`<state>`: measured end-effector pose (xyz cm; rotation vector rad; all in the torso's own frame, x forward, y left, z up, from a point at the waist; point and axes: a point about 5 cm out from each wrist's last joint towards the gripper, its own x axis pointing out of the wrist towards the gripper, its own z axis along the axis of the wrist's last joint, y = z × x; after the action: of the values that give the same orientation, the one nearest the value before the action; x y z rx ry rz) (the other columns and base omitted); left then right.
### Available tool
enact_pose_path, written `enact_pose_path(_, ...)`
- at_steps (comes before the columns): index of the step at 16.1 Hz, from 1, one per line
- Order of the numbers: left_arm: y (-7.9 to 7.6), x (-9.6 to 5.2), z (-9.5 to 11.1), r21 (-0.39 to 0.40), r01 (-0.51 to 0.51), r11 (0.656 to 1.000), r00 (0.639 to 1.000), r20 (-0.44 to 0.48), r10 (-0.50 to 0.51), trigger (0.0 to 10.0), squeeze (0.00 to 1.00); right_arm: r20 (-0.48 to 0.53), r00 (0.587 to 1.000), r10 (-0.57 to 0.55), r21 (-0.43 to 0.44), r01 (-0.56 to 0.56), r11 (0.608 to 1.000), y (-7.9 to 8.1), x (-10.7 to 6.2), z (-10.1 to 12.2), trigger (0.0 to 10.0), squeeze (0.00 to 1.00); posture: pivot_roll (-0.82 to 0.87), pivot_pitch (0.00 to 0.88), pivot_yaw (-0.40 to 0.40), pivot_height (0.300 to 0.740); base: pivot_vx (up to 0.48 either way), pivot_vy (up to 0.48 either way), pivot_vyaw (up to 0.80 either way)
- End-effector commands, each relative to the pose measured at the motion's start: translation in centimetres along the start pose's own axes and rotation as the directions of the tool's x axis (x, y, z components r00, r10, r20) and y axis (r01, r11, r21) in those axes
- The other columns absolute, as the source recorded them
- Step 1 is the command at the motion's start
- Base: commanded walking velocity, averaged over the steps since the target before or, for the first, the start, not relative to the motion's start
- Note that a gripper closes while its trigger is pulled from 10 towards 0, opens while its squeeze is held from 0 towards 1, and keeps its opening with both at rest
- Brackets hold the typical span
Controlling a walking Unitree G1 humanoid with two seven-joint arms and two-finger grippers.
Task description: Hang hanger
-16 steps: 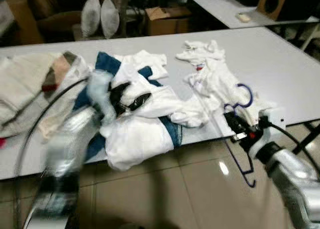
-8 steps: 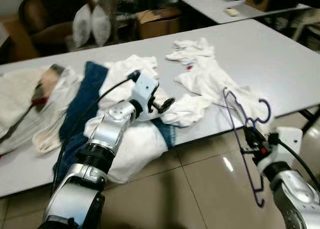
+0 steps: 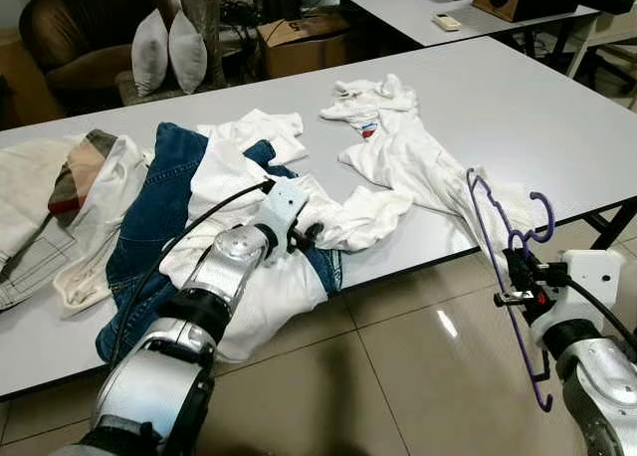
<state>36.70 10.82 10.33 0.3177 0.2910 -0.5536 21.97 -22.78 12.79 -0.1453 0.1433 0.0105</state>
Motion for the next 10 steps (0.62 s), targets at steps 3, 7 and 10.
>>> enact_pose_path(3, 0.36, -0.07, -0.11, -0.040, -0.016, 0.999, 1.000, 0.022, 0.017, 0.0, 0.00, -0.002, 1.000, 0.020, -0.018, -0.020, 1.000, -0.06, 0.28, 0.41, 10.0, 0.00, -0.26, 0.013, 0.070, 0.740, 0.000, 0.000, 0.00)
enact_pose_path(7, 0.34, -0.15, -0.20, -0.051, -0.009, 0.999, 0.999, 0.034, 0.010, 0.0, 0.00, -0.007, 1.000, 0.030, -0.022, -0.030, 0.999, 0.23, 0.47, 0.35, 10.0, 0.00, -0.25, 0.014, 0.073, 0.740, 0.000, 0.000, 0.00)
enact_pose_path(10, 0.44, -0.18, -0.17, -0.060, -0.008, 0.998, 0.999, 0.042, 0.011, 0.0, 0.00, -0.009, 0.999, 0.030, -0.019, -0.031, 0.999, 0.36, 0.55, 0.27, 10.0, 0.00, -0.25, 0.016, 0.076, 0.740, 0.000, 0.000, 0.00)
